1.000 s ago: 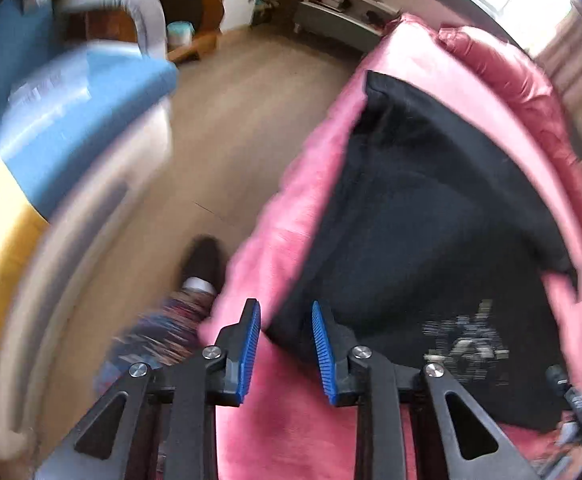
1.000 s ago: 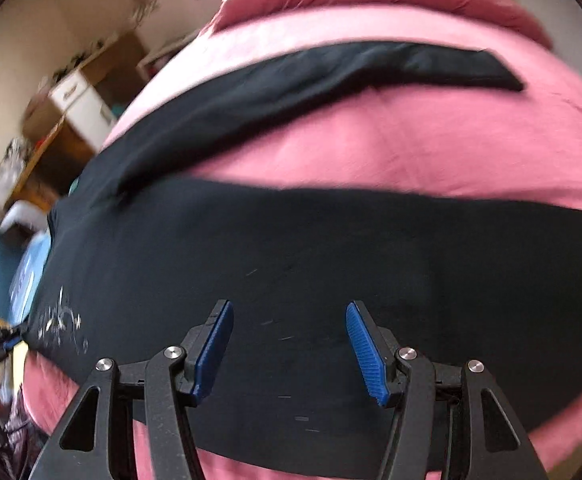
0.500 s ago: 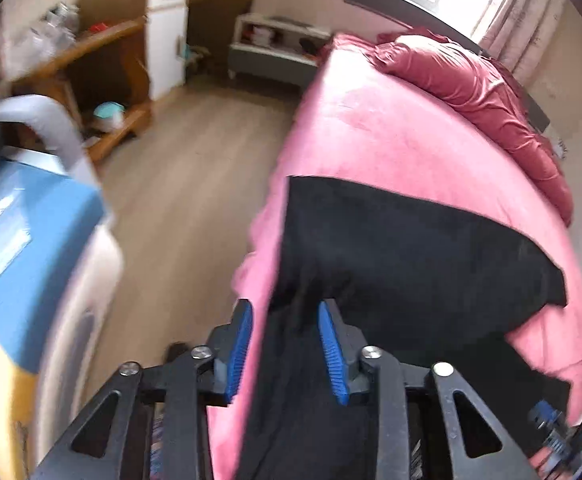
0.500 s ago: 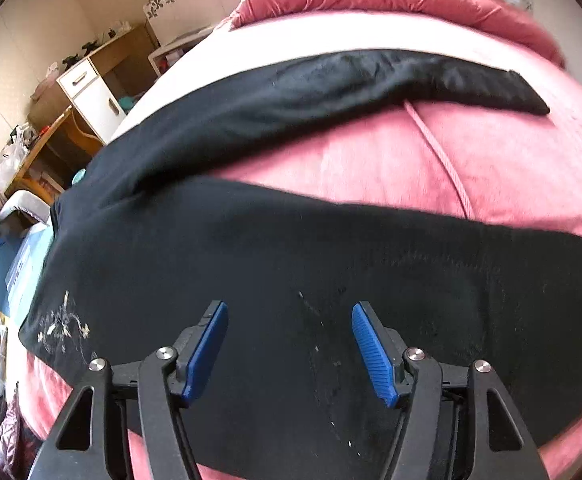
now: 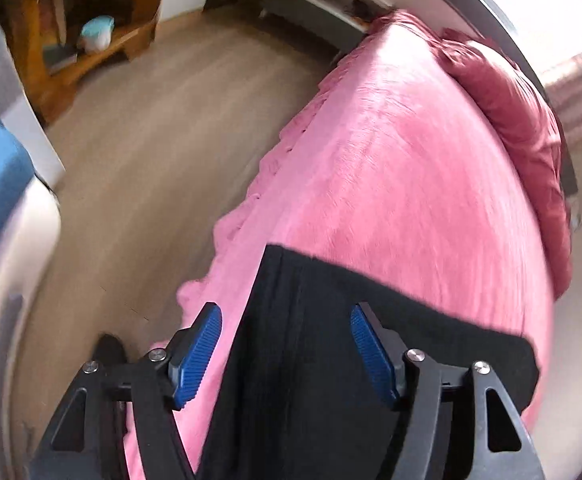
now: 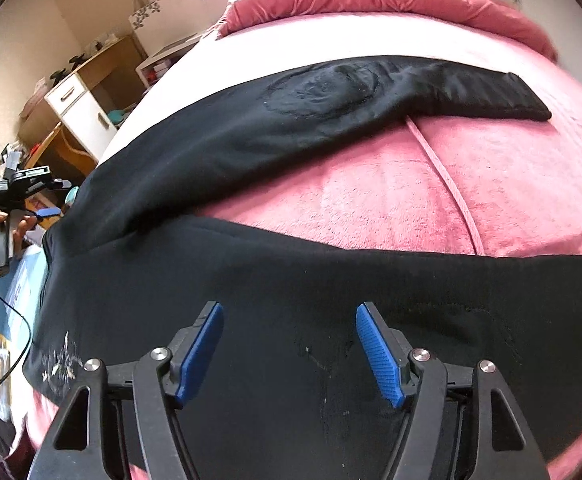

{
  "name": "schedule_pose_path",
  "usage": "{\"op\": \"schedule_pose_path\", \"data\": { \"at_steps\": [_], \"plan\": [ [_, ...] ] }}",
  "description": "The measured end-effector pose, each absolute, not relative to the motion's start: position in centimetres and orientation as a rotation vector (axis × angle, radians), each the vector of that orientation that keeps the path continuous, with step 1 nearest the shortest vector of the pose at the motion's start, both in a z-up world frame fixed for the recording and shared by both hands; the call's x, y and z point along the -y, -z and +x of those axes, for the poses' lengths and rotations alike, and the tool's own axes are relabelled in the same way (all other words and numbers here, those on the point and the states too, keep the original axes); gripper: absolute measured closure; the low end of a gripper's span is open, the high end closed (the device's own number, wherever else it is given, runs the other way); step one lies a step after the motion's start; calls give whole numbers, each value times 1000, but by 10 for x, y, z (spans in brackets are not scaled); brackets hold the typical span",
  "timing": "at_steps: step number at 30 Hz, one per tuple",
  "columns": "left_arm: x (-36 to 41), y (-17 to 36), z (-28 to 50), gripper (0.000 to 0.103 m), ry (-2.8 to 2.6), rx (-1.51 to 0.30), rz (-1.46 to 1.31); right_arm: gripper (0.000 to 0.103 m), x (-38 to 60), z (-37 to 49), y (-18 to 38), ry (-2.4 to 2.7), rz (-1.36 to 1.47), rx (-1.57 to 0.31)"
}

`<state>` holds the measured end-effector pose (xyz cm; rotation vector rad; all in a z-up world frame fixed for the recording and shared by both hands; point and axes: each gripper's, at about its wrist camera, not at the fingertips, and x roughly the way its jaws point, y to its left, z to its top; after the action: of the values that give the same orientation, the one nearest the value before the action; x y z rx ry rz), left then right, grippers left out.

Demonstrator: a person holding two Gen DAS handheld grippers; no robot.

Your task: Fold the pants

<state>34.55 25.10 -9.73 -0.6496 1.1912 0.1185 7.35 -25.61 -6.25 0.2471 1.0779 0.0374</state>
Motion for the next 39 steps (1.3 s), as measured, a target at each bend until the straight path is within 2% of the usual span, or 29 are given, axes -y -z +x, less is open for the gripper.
{"op": "schedule_pose_path", "data": {
  "at_steps": [5,7,9,12,19,26,33,39],
  "plan": [
    [-248,115,368,37,-154,-1217,-647,33,255,83,75,-20,258,-1107],
    [-247,117,371,45,-148,-1205,-658,33,254,85,79,-15,253,-1115],
    [-239,111,374,71,-120,-1177,-622,33,253,85,82,-13,251,-1122],
    [-219,90,371,83,-105,-1111,-474,33,251,84,83,-12,237,-1124],
    [-176,20,328,86,54,-914,-271,33,251,87,82,-11,236,-1122],
    [-129,-37,217,90,474,-775,-133,33,263,101,59,-31,274,-1069],
    [-121,-42,112,90,700,-789,-140,33,285,150,34,-77,385,-1025],
    [-128,-23,82,91,731,-845,-155,34,299,211,21,-79,548,-998]
  ]
}}
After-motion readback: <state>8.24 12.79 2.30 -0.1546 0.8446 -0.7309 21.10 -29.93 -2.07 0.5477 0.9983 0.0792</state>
